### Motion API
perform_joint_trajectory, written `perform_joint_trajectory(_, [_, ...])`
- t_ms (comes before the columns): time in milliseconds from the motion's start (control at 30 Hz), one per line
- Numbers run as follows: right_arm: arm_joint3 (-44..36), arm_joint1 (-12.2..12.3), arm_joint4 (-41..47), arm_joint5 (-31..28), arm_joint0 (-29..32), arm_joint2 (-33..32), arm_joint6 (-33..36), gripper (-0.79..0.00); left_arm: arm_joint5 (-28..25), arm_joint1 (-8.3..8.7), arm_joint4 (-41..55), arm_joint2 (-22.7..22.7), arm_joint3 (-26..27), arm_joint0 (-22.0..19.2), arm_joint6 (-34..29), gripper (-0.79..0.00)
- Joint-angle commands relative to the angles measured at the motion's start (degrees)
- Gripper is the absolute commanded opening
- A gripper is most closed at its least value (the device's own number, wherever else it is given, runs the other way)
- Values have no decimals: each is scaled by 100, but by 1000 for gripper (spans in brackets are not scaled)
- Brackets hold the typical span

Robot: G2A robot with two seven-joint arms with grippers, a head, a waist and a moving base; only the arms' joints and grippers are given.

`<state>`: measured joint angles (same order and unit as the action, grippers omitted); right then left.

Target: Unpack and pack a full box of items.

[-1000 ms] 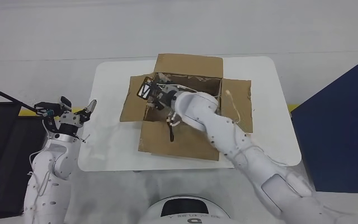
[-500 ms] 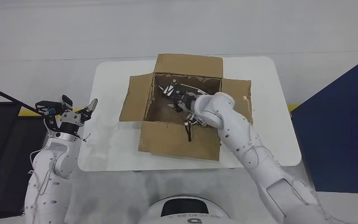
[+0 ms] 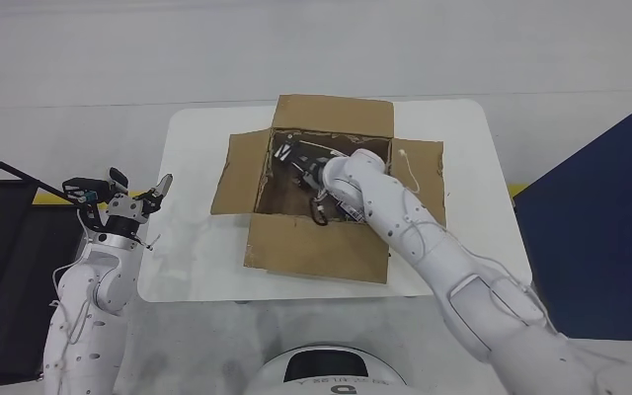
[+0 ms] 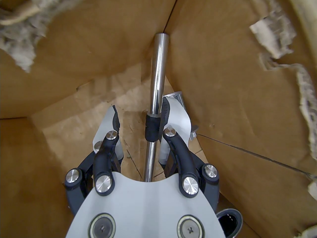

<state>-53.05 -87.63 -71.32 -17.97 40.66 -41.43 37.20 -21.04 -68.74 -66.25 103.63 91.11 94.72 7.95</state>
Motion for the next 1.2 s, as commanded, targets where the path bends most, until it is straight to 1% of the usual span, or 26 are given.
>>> perform_joint_trajectory(0, [233, -66, 29, 37, -81, 75, -54, -422, 0, 0, 0, 0, 0, 0, 0, 0])
perform_joint_trajectory(133, [607, -186, 121, 21, -232, 188, -81, -440, 0, 0, 0, 0, 0, 0, 0, 0])
perform_joint_trajectory(300, [916, -303, 234, -135, -362, 284, -133, -493, 0, 0, 0, 0, 0, 0, 0, 0])
perform_joint_trajectory(400, [1088, -350, 240, -89, -419, 302, -149, -606, 0, 0, 0, 0, 0, 0, 0, 0])
perform_joint_trajectory(433, [1147, -365, 228, -71, -436, 316, -132, -708, 0, 0, 0, 0, 0, 0, 0, 0])
perform_joint_trajectory(500, [1241, -400, 240, -92, -461, 345, -90, -785, 0, 0, 0, 0, 0, 0, 0, 0])
perform_joint_trajectory(600, [1304, -439, 322, -239, -490, 350, -116, -785, 0, 0, 0, 0, 0, 0, 0, 0])
perform_joint_trajectory(700, [1208, -425, 338, -356, -490, 297, -226, -785, 0, 0, 0, 0, 0, 0, 0, 0])
perform_joint_trajectory(800, [911, -340, 268, -397, -397, 173, -270, -785, 0, 0, 0, 0, 0, 0, 0, 0])
perform_joint_trajectory(933, [114, -120, 97, -421, -56, -142, -132, -785, 0, 0, 0, 0, 0, 0, 0, 0])
perform_joint_trajectory(1033, [-739, 113, -66, -516, 400, -522, 38, -785, 0, 0, 0, 0, 0, 0, 0, 0])
perform_joint_trajectory(1167, [-2053, 439, -218, -876, 1205, -1184, 196, -785, 0, 0, 0, 0, 0, 0, 0, 0])
